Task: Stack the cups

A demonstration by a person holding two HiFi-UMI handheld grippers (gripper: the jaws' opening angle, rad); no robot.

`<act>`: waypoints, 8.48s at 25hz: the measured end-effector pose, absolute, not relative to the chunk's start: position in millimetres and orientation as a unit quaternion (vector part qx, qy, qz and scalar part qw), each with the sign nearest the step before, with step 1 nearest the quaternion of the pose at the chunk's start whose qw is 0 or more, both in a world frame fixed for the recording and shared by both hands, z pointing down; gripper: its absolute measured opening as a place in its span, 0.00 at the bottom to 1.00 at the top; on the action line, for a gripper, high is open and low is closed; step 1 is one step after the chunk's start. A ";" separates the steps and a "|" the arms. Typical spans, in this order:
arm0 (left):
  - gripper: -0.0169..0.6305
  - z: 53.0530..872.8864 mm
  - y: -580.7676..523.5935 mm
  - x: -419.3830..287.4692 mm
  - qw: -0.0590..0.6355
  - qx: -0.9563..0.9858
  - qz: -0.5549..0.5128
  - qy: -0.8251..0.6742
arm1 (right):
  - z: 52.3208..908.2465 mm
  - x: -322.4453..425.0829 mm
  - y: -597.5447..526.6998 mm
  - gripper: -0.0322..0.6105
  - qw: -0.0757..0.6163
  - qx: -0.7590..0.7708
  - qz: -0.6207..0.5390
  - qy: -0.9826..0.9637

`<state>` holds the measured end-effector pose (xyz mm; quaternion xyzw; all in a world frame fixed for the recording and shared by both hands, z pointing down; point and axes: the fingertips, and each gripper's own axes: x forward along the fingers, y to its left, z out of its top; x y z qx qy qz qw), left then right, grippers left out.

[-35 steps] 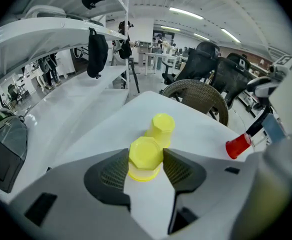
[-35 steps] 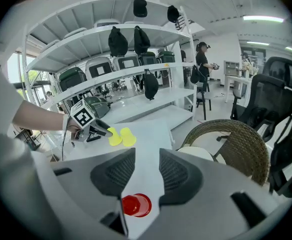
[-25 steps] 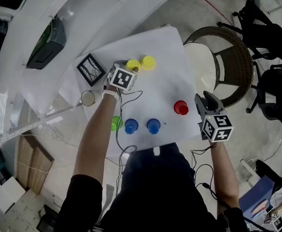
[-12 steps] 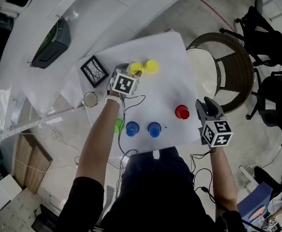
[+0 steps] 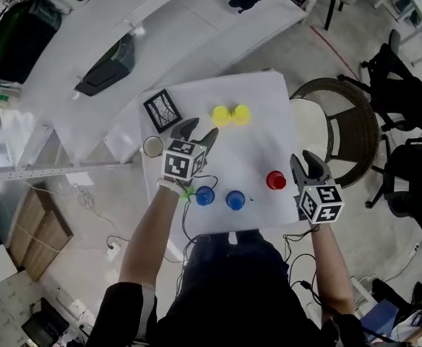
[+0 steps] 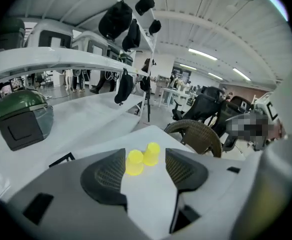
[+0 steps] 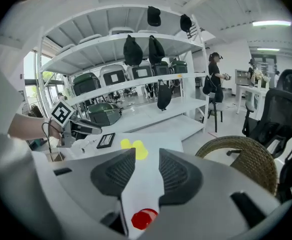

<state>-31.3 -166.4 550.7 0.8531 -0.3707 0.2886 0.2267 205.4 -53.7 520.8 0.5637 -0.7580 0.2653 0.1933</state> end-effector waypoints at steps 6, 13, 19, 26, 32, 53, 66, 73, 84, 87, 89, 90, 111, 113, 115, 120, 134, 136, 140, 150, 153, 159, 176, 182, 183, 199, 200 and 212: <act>0.41 514.9 -103.7 -78.4 0.240 0.845 0.255 -0.404 | 502.7 177.3 -47.6 0.27 0.206 0.537 0.230 -0.785; 0.38 514.1 -24.1 -130.3 0.237 0.824 0.240 -0.454 | 510.4 136.2 -13.8 0.26 0.215 0.501 0.222 -0.809; 0.36 518.9 24.4 -137.8 0.236 0.822 0.238 -0.461 | 524.2 101.1 20.4 0.25 0.229 0.465 0.210 -0.829; 0.36 531.1 44.9 -123.1 0.239 0.833 0.240 -0.437 | 565.7 60.2 51.0 0.25 0.278 0.397 0.196 -0.852; 0.36 543.3 57.3 -117.0 0.244 0.839 0.246 -0.419 | 606.2 31.8 86.5 0.32 0.329 0.339 0.207 -0.856; 0.35 543.5 53.4 -120.9 0.251 0.838 0.237 -0.422 | 685.9 6.0 109.6 0.44 0.441 0.311 0.188 -0.820; 0.34 537.6 32.1 -110.5 0.247 0.847 0.226 -0.413 | 659.8 13.5 76.2 0.37 0.413 0.332 0.206 -0.823; 0.34 526.7 11.3 -104.7 0.241 0.849 0.218 -0.418 | 614.8 39.7 8.2 0.37 0.363 0.392 0.211 -0.818; 0.34 522.0 -6.7 -100.9 0.248 0.842 0.219 -0.426 | 600.4 116.2 -111.3 0.37 0.329 0.479 0.210 -0.787; 0.34 524.3 -8.1 -98.4 0.239 0.842 0.233 -0.424 | 614.2 132.3 -132.6 0.37 0.332 0.491 0.222 -0.775; 0.34 524.9 -9.2 -96.6 0.236 0.842 0.235 -0.424 | 626.4 140.1 -142.6 0.37 0.336 0.498 0.229 -0.766; 0.34 524.4 -9.8 -96.1 0.236 0.842 0.234 -0.424 | 631.9 142.8 -147.0 0.37 0.338 0.499 0.232 -0.763; 0.34 536.4 0.8 -96.3 0.264 0.830 0.241 -0.428 | 695.6 153.7 -200.7 0.37 0.362 0.502 0.247 -0.745; 0.34 536.4 0.9 -95.4 0.265 0.830 0.240 -0.428 | 696.3 153.2 -203.3 0.37 0.359 0.502 0.252 -0.745; 0.34 536.5 1.5 -94.5 0.266 0.830 0.240 -0.428 | 695.8 153.0 -205.9 0.37 0.358 0.503 0.253 -0.745; 0.34 536.6 1.7 -95.5 0.267 0.829 0.240 -0.428 | 695.9 150.3 -210.6 0.38 0.355 0.505 0.256 -0.744; 0.34 527.9 -3.0 -89.9 0.257 0.836 0.236 -0.424 | 680.6 156.4 -205.9 0.53 0.323 0.521 0.267 -0.744; 0.34 524.4 -6.3 -88.7 0.252 0.838 0.233 -0.425 | 665.0 164.1 -199.8 0.52 0.299 0.534 0.273 -0.742; 0.34 512.7 -15.8 -83.8 0.241 0.844 0.220 -0.426 | 636.8 176.4 -177.1 0.47 0.271 0.546 0.267 -0.746; 0.34 474.3 -32.7 -78.6 0.198 0.858 0.192 -0.433 | 548.1 188.0 -116.7 0.42 0.166 0.588 0.264 -0.746; 0.34 467.1 -33.5 -79.7 0.193 0.860 0.189 -0.433 | 521.4 186.1 -98.4 0.40 0.152 0.595 0.248 -0.750; 0.34 452.2 -20.9 -73.1 0.190 0.867 0.180 -0.424 | 505.7 181.6 -56.9 0.39 0.149 0.598 0.244 -0.749; 0.34 463.5 -2.8 -80.3 0.199 0.871 0.195 -0.404 | 546.0 185.6 17.1 0.38 0.200 0.602 0.267 -0.725; 0.34 513.0 26.0 -113.0 0.226 0.852 0.246 -0.403 | 565.4 175.5 34.3 0.38 0.209 0.601 0.287 -0.716; 0.34 526.1 30.9 -118.8 0.220 0.847 0.270 -0.401 | 566.7 174.0 35.6 0.38 0.211 0.601 0.289 -0.715; 0.39 667.1 47.5 -180.1 0.218 0.780 0.469 -0.351 | 557.9 146.1 58.5 0.36 0.226 0.605 0.293 -0.705; 0.39 670.0 47.0 -180.3 0.224 0.780 0.468 -0.351 | 558.2 145.3 60.7 0.36 0.227 0.606 0.294 -0.703; 0.35 683.8 41.7 -185.0 0.257 0.768 0.459 -0.365 | 563.6 156.6 78.3 0.34 0.226 0.625 0.310 -0.680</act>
